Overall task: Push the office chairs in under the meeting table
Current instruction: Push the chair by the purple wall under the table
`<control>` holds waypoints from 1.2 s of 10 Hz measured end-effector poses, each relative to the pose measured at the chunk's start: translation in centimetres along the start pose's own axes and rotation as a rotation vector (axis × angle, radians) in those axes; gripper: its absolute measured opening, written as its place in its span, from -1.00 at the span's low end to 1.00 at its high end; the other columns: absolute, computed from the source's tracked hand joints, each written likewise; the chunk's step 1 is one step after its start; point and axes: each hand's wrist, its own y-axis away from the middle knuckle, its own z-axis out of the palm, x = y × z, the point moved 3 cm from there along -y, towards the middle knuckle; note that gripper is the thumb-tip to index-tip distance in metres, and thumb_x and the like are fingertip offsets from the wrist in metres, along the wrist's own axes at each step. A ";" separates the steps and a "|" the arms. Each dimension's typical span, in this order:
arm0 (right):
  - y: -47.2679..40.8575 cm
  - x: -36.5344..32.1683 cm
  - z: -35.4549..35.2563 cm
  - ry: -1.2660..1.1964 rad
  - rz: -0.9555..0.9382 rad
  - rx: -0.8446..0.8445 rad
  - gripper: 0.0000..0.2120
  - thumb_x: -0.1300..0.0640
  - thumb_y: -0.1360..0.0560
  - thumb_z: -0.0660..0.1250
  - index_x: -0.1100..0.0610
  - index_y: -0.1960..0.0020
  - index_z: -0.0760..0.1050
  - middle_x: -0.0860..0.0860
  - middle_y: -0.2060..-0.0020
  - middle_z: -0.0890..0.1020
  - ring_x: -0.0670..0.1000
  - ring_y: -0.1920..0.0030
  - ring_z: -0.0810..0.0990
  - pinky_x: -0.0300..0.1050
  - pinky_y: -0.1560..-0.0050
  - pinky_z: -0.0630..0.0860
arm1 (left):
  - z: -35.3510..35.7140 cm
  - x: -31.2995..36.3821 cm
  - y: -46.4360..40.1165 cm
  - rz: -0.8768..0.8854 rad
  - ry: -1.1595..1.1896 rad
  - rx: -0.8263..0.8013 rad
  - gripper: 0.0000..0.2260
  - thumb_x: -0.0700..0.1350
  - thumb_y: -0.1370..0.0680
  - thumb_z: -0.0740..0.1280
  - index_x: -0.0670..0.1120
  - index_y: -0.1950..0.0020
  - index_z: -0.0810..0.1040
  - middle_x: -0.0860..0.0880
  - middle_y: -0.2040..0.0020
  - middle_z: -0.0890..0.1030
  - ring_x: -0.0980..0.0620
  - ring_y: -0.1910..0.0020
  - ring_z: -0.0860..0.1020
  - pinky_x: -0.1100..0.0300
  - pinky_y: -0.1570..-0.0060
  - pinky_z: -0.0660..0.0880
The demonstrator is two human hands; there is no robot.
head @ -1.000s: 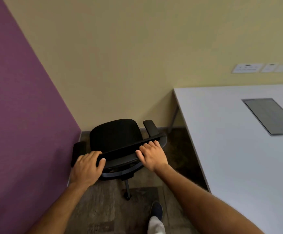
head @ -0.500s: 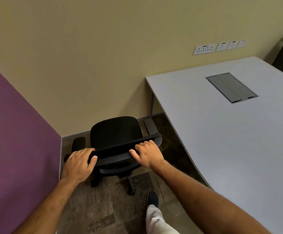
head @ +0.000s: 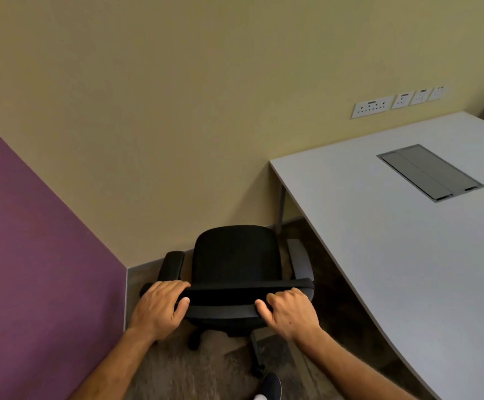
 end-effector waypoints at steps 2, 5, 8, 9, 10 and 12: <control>-4.2 -0.7 0.6 0.056 0.073 0.025 -0.61 -0.12 -0.50 0.43 0.01 0.23 0.26 -0.04 0.61 0.33 0.01 0.64 0.32 -0.04 0.58 0.34 | 0.2 -4.4 -7.3 0.105 0.015 -0.074 -0.52 0.16 -0.60 0.09 -0.06 -0.33 0.58 -0.01 -0.24 0.64 0.02 -0.26 0.56 0.07 -0.31 0.38; -12.2 -0.4 0.7 -0.098 0.223 -0.093 -0.38 -0.33 -0.60 -0.12 0.04 0.20 0.53 0.07 0.31 0.64 0.19 0.26 0.61 0.02 0.37 0.32 | -0.2 -9.5 -21.6 0.346 0.015 -0.187 -0.54 0.15 -0.59 0.10 -0.02 -0.35 0.56 0.01 -0.26 0.62 0.05 -0.27 0.55 0.10 -0.33 0.34; -21.5 -0.8 1.9 -0.277 0.569 -0.329 -0.14 -0.49 -0.50 -0.29 0.05 0.08 0.61 0.10 0.04 0.68 0.18 -0.03 0.63 0.02 0.09 0.41 | 0.5 -14.3 -37.9 0.683 0.019 -0.264 -0.55 0.11 -0.57 0.13 -0.08 -0.30 0.59 0.00 -0.22 0.64 0.03 -0.23 0.57 0.09 -0.30 0.41; -22.6 -1.1 1.4 -0.288 0.671 -0.363 -0.06 -0.52 -0.41 -0.39 0.00 -0.07 0.59 0.10 -0.06 0.66 0.19 -0.11 0.62 0.05 -0.02 0.44 | 0.7 -15.0 -41.1 0.803 0.052 -0.245 -0.58 0.12 -0.56 0.18 -0.07 -0.25 0.62 -0.01 -0.16 0.67 0.03 -0.15 0.61 0.12 -0.23 0.45; -23.4 -0.4 2.7 -0.424 1.101 -0.710 -0.32 -0.43 -0.56 -0.05 0.11 -0.05 0.56 -0.04 -0.13 0.68 -0.08 -0.14 0.63 -0.12 -0.16 0.47 | 1.7 -16.7 -40.9 0.920 0.125 -0.237 -0.50 0.23 -0.62 0.08 -0.03 -0.22 0.66 0.00 -0.16 0.68 0.02 -0.14 0.63 0.10 -0.27 0.39; -23.9 -3.5 3.9 -0.652 1.055 -0.924 -0.34 -0.33 -0.64 -0.18 0.08 -0.47 0.30 0.08 -0.51 0.32 0.11 -0.49 0.30 -0.01 -0.43 0.21 | 2.7 -17.8 -42.0 1.062 0.170 -0.265 -0.59 0.18 -0.54 0.22 -0.02 -0.22 0.64 0.02 -0.14 0.67 0.06 -0.13 0.59 0.19 -0.26 0.35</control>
